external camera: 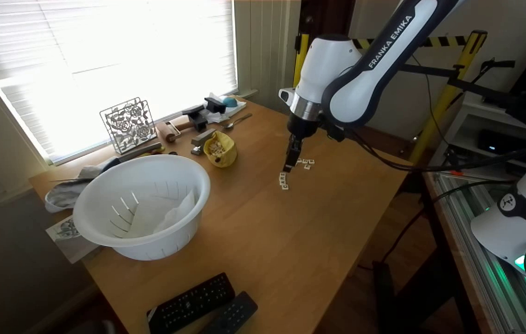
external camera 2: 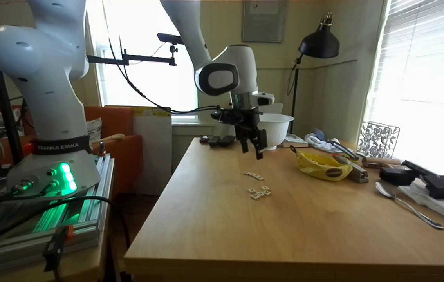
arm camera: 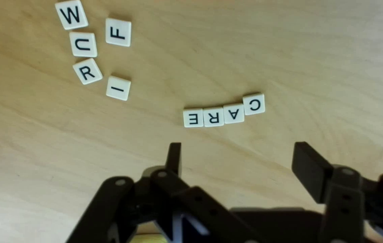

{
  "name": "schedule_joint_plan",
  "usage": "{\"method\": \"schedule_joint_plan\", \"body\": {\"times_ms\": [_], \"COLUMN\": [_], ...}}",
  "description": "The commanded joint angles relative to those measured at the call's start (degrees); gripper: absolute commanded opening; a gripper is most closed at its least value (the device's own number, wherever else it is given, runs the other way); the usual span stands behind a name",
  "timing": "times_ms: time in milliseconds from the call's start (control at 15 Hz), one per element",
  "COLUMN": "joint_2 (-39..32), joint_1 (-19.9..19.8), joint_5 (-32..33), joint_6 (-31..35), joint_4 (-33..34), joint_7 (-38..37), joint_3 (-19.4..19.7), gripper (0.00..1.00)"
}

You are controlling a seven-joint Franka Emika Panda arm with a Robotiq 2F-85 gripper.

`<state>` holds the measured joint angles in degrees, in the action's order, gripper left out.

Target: Move one letter block to the left

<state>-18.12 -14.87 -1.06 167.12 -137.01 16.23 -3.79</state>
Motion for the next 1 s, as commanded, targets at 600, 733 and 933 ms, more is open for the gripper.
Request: {"method": "schedule_joint_plan", "body": {"times_ms": [600,733,933], "joint_2": [9.55,10.67,12.07], "joint_1": [5.1,5.7,6.37], "joint_5": [1.96,1.99,2.03], "joint_6": [-3.65,-4.44,-5.74], "joint_4": [-5.75,-6.11,-6.34], "joint_7": [-1.57,-1.53,-1.51], "joint_3": [4.79,5.38,5.92], "gripper": [1.0,1.0,1.0]}}
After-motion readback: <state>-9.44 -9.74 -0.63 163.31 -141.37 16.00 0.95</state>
